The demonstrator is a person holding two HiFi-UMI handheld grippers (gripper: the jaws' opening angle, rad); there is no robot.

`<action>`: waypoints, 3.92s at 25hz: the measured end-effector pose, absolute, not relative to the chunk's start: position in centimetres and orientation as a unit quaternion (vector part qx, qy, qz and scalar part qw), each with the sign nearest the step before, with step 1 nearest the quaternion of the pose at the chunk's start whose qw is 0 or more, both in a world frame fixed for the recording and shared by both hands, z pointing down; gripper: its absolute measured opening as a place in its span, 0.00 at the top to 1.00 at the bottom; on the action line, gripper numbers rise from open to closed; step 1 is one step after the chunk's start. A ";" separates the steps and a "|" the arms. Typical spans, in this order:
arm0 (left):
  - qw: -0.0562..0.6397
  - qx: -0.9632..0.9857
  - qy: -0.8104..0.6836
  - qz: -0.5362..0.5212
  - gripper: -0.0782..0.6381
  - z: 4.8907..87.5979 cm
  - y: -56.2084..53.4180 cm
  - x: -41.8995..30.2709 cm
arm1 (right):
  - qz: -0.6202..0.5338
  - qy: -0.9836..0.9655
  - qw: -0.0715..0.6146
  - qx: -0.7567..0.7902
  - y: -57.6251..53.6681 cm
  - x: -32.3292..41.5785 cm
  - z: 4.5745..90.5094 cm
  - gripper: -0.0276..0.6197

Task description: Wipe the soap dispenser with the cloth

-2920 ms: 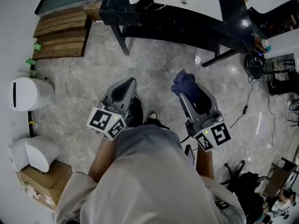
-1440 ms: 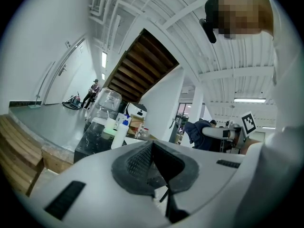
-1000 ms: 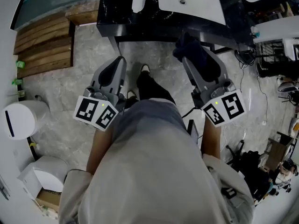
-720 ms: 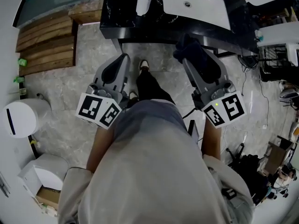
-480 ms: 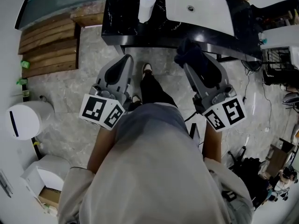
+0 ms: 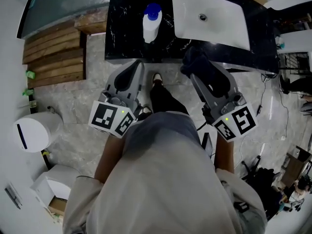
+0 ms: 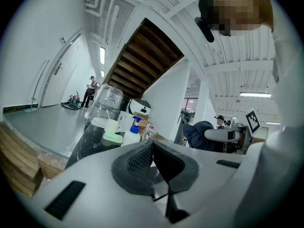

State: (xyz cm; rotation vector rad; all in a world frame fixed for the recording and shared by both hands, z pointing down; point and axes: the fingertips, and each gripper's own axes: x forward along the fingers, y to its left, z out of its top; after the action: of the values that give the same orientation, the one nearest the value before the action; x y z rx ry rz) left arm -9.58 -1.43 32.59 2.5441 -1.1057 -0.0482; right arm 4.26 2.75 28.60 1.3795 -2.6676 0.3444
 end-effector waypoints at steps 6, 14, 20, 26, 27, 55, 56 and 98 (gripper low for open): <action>0.163 0.908 -0.386 -0.007 0.88 32.1 -5.6 -7.8 | 0.124 -0.883 0.052 0.450 -1.0 5.4 29.1 0.68; 0.124 0.905 -0.407 0.025 0.88 32.2 -10.5 -6.3 | 0.121 -0.887 0.043 0.444 -5.2 7.2 28.6 0.68; 0.110 0.906 -0.406 0.054 0.70 33.0 -13.2 -4.5 | 0.114 -0.894 0.035 0.432 -8.2 8.4 28.5 0.68; 0.094 0.901 -0.417 0.079 0.69 33.5 -15.3 -3.6 | 0.112 -0.901 0.026 0.417 -10.1 8.8 28.6 0.68; 0.090 0.900 -0.420 0.080 0.69 33.3 -15.6 -3.5 | 0.112 -0.903 0.024 0.414 -10.4 8.8 28.6 0.68; 0.079 0.872 -0.480 0.053 0.70 32.4 -17.5 -4.4 | 0.131 -0.923 0.000 0.362 -12.6 9.6 29.3 0.68; 0.081 0.872 -0.480 0.054 0.70 32.3 -17.5 -4.4 | 0.131 -0.923 0.001 0.361 -12.7 9.4 29.3 0.68; 0.106 0.861 -0.498 0.011 0.70 32.6 -18.4 -8.9 | 0.112 -0.957 0.076 0.257 -16.6 1.4 30.2 0.68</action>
State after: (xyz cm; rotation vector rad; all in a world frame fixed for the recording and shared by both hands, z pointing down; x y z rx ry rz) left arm -8.86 -18.40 32.58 2.5353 -1.4654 0.0310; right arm 1.41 -16.55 30.17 0.7721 -2.8686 0.3363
